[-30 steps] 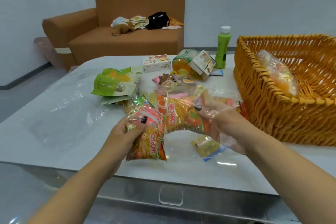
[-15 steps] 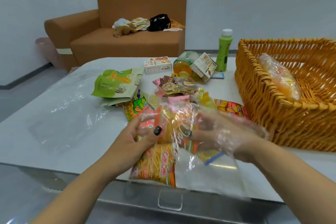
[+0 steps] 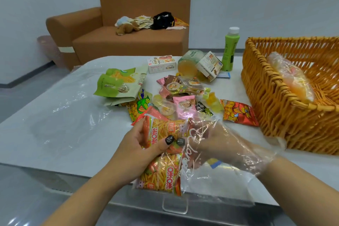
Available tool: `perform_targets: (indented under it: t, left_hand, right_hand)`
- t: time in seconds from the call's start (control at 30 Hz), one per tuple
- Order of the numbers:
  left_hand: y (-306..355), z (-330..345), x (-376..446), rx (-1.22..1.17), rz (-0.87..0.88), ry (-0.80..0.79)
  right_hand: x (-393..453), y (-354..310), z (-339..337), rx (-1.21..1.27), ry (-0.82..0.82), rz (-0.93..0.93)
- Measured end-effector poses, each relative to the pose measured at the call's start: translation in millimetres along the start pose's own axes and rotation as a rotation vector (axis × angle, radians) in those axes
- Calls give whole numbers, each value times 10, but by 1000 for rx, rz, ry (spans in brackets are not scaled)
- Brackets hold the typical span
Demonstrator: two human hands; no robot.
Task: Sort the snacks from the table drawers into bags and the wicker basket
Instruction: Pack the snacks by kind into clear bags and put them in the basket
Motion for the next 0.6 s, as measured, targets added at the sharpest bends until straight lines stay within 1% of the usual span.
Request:
perform_targets:
  t: [0.03, 0.1, 0.17, 0.2, 0.3, 0.4, 0.47, 0.53, 0.6]
  left_hand:
    - [14, -7, 5, -2, -8, 3]
    - [16, -26, 12, -16, -31, -4]
    - [13, -41, 21, -62, -60, -21]
    - [4, -47, 28, -91, -76, -39]
    - [-1, -55, 13, -127, -132, -68]
    - [-6, -136, 7, -114, -170, 2]
    - [0, -223, 23, -138, -170, 53]
    - [-5, -353, 59, -175, -171, 158]
    - [-19, -509, 96, -226, -185, 295]
  right_hand:
    - [-26, -69, -36, 1, 0, -6]
    - [-56, -172, -92, 84, -85, -15]
    - [-63, -194, -161, 146, -110, -9]
    - [-31, -173, -151, 139, -95, -19]
    - [-11, -139, 20, -11, -100, -53]
    - [43, -140, 105, -1, -126, -25]
    - [64, -182, 115, 17, -197, 15]
    - [76, -259, 78, 79, -258, 51]
    - [91, -323, 23, 141, -279, 108]
Point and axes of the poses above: each hand's wrist, its own x-axis towards the middle knuckle, its own z-axis out of the palm, y = z × x, the point moved 3 cm from there along x, towards the middle knuckle, and after that the axes turned 13 degrees about x, right-handed, at the moved point
